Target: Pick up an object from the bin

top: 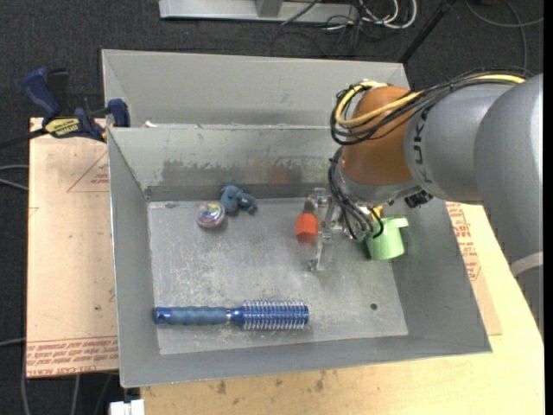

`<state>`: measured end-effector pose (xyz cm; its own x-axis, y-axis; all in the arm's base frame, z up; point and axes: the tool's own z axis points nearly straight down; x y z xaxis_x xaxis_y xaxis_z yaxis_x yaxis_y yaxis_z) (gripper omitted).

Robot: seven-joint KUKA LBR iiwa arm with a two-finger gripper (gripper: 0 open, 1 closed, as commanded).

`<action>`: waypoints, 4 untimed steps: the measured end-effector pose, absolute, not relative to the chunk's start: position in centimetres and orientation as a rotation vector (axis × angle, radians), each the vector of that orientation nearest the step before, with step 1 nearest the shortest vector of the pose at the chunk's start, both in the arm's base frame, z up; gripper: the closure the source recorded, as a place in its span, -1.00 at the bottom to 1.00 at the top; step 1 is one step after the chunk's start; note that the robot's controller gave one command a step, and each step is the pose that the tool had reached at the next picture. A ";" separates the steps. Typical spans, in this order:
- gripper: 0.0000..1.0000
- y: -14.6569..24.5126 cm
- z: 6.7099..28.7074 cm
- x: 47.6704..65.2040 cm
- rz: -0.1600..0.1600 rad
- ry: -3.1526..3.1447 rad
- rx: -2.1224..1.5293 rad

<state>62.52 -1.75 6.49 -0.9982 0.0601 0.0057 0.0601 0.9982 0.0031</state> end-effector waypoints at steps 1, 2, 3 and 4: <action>-1.00 -1.7 10.1 62.1 -0.001 -3.145 0.081; -1.00 -1.7 10.0 62.4 -0.002 -3.145 -0.045; -1.00 -2.3 6.9 63.0 -0.003 -3.135 -0.199; -1.00 -0.4 7.0 62.0 -0.003 -3.076 -0.643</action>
Offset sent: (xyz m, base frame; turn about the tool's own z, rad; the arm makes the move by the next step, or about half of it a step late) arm -0.0049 -0.0005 0.0351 -0.1131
